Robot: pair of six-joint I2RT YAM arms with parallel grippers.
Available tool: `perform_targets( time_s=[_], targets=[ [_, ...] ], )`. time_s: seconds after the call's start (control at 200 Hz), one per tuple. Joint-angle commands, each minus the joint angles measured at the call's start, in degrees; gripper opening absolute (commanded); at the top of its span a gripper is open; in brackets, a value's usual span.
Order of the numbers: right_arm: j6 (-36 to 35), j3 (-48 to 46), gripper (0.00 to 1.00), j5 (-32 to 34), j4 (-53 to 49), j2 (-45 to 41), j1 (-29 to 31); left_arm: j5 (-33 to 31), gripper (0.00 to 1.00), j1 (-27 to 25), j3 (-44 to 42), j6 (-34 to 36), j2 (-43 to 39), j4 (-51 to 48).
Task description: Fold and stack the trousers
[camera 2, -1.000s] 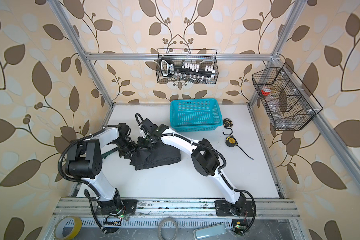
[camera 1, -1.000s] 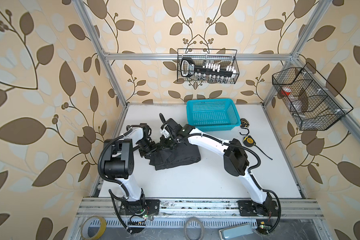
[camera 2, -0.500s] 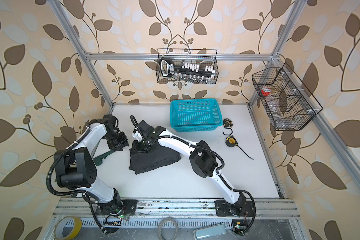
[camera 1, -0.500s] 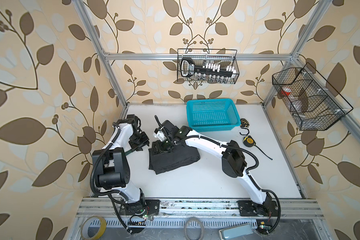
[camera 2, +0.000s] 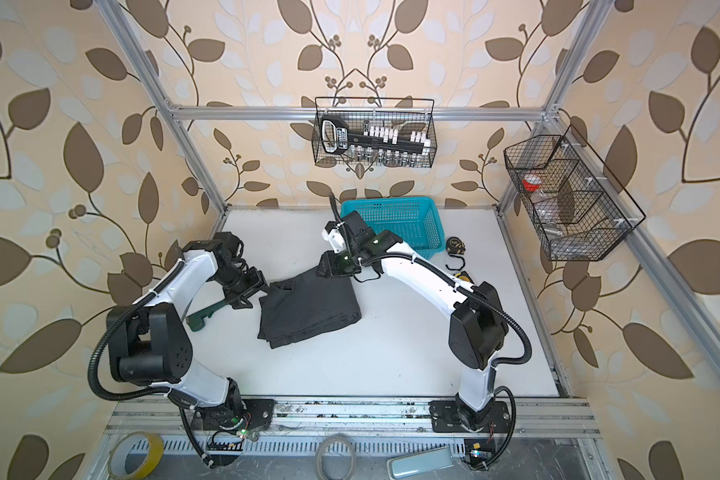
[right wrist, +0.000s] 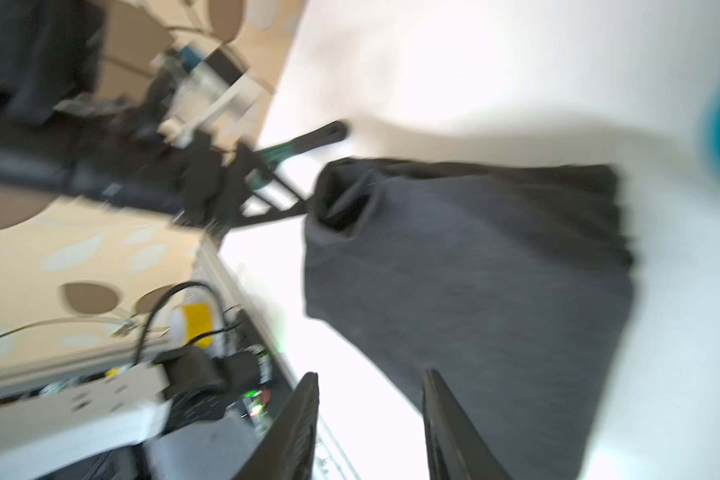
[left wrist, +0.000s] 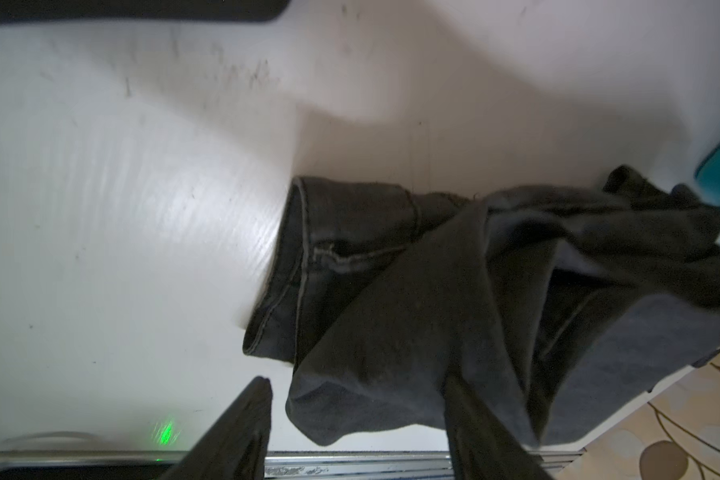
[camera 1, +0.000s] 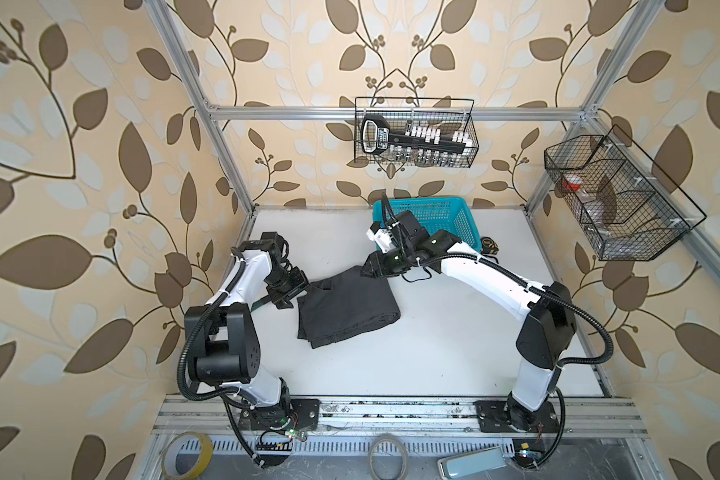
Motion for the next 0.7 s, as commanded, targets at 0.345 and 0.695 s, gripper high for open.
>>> perform_targets(
  time_s=[0.345, 0.695],
  targets=[
    [-10.4, 6.1, 0.42, 12.5, 3.9, 15.1, 1.1, -4.8, 0.72, -0.4, 0.2, -1.6, -7.4, -4.3],
    [-14.8, 6.6, 0.41, 15.6, -0.2, 20.2, 5.2, 1.1, 0.70, -2.3, -12.4, -6.8, -5.3, 8.4]
  ],
)
